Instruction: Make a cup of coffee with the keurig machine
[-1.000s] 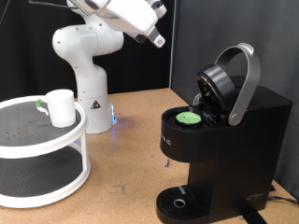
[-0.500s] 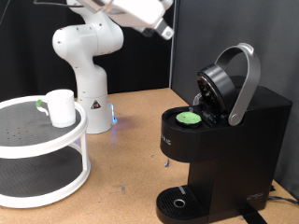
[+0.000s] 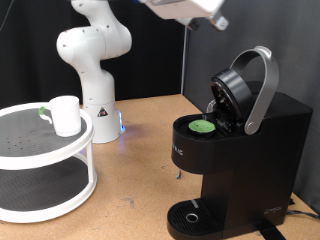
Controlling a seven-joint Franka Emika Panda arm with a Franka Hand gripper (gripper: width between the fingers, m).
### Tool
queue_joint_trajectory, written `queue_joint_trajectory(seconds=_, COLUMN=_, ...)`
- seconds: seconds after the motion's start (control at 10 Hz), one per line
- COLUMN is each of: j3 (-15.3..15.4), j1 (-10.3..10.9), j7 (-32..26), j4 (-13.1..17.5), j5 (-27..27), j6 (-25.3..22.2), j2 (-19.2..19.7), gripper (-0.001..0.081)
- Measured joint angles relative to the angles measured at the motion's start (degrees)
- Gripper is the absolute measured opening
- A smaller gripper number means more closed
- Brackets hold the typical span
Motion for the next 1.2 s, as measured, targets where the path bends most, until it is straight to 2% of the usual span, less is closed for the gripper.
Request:
queue_joint_trajectory(seconds=0.2, j3=2.5, j1=1.4, j7=2.2, j4=0.4, j5=1.2, j6=3.2, j2=0.6, gripper=0.0805)
queue_joint_trajectory(seconds=0.4, j3=2.8, j1=1.6, j7=3.0, j4=1.3, j5=1.3, j6=3.4, j2=1.6, gripper=0.0805)
queue_joint_trajectory(seconds=0.7, j3=1.3, j1=1.6, j7=6.2, j4=2.7, j5=4.1, j6=-7.4, j2=2.1, gripper=0.0805)
queue_joint_trajectory(seconds=0.8, j3=1.5, j1=1.6, j7=6.9, j4=3.3, j5=5.1, j6=-6.8, j2=2.3, gripper=0.0805)
queue_joint_trajectory(seconds=1.0, j3=3.7, j1=1.8, j7=7.4, j4=3.7, j5=5.7, j6=0.0, j2=2.2, gripper=0.0805)
queue_joint_trajectory(seconds=1.2, j3=5.9, j1=2.0, j7=9.0, j4=5.1, j5=3.6, j6=1.7, j2=2.7, gripper=0.0805)
